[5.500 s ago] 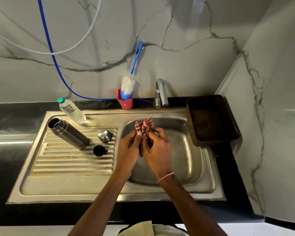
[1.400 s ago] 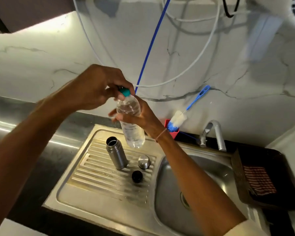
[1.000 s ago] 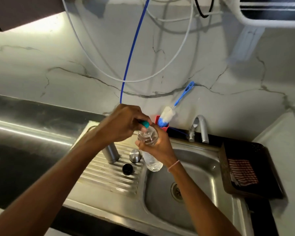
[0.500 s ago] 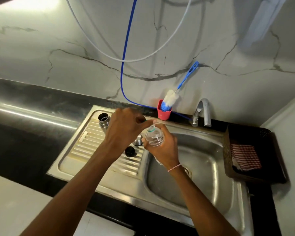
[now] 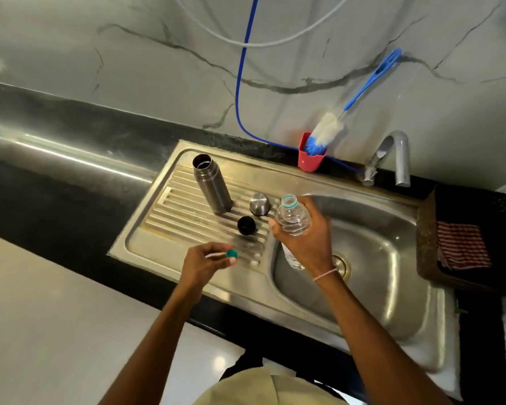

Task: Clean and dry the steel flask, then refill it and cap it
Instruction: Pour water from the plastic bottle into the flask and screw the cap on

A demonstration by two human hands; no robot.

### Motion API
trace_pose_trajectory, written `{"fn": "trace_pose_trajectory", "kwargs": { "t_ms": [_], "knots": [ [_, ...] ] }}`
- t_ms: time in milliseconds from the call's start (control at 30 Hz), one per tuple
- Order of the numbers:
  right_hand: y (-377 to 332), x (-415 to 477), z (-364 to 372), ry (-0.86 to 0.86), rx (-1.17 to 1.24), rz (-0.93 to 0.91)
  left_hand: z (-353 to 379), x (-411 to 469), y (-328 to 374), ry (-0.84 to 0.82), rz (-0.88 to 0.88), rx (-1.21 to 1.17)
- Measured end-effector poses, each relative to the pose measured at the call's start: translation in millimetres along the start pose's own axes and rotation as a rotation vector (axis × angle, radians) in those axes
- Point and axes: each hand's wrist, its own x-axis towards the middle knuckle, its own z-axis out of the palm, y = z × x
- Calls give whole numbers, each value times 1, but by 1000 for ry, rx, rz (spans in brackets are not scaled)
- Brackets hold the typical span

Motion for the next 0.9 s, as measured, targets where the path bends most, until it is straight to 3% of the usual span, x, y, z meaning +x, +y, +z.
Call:
{"fn": "trace_pose_trajectory", "kwargs": {
  "t_ms": [133,433,533,633,767,900],
  "knots": [
    [3,-7,4,-22,-12,42,6,9,-51,71,-30,102],
    [9,-14,7,-75,-93,45,-1,21,-110,45,256,657],
    [7,-13,9,-67,-108,39,-9,24,-101,53,324,618],
    [1,-10,12,-56,-112,38,-15,48,-68,208,356,540],
    [-3,-6,13,-27,-120,32,-21,102,-6,355,348,369],
    [-5,-4,6,-5,-142,24,-19,148,36,351,239,201]
  ]
}}
